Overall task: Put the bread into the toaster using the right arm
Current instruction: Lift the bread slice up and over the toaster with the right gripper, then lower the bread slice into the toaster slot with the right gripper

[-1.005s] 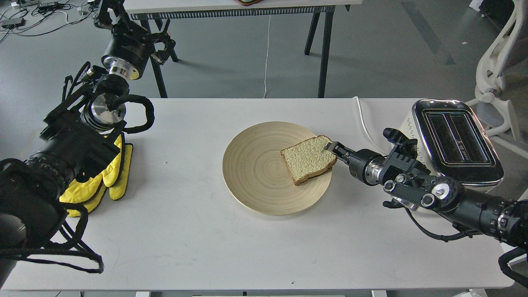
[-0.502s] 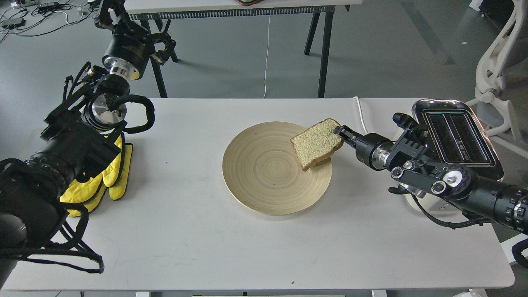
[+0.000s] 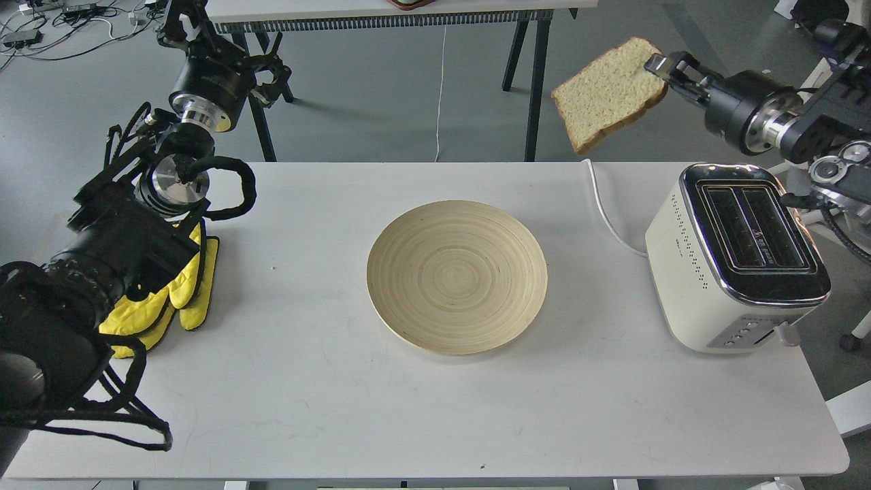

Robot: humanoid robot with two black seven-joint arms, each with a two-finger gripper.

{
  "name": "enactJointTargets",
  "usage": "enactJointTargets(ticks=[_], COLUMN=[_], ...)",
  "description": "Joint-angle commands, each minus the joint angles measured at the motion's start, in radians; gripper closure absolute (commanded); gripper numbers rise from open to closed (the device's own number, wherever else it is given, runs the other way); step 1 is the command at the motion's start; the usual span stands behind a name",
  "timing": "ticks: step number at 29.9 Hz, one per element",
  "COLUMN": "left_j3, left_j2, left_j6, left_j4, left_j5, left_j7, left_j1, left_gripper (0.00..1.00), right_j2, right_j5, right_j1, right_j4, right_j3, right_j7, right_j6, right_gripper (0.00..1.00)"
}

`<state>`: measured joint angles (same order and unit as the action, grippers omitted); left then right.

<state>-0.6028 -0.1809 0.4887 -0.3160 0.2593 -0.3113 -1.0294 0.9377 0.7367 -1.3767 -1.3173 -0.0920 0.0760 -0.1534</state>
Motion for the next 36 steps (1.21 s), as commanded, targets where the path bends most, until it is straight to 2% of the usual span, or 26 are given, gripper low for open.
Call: enactJointTargets(ticks=[1, 7, 13, 18, 36], left_j3=[0.000, 0.000, 0.000, 0.000, 0.000], left_j2=[0.000, 0.000, -0.002, -0.002, 0.000], left_j6=[0.000, 0.000, 0.000, 0.000, 0.000], left_j4=[0.000, 0.000, 0.000, 0.000, 0.000], left_j5=[0.000, -0.002, -0.002, -0.002, -0.002], left_j7=[0.000, 0.001, 0.001, 0.001, 0.001], left_j1=[0.000, 0.000, 0.000, 0.000, 0.000], left_gripper=[0.00, 0.00, 0.00, 0.00, 0.00], right_j2=[0.154, 0.325, 0.421, 0.423, 0.299], right_j5=[0.102, 0.334, 0.394, 0.420, 0.382], right_j1=[-0.067, -0.067, -0.047, 0.013, 0.108], right_j4=[-0.059, -0.114, -0.194, -0.183, -0.142], right_j3=[-0.009, -0.011, -0.101, -0.156, -0.157], right_j7=[-0.044, -0.056, -0.062, -0.081, -0.085], right_j6=[0.017, 0.043, 0.078, 0.072, 0.035], right_gripper=[1.00, 1.00, 1.00, 1.00, 1.00])
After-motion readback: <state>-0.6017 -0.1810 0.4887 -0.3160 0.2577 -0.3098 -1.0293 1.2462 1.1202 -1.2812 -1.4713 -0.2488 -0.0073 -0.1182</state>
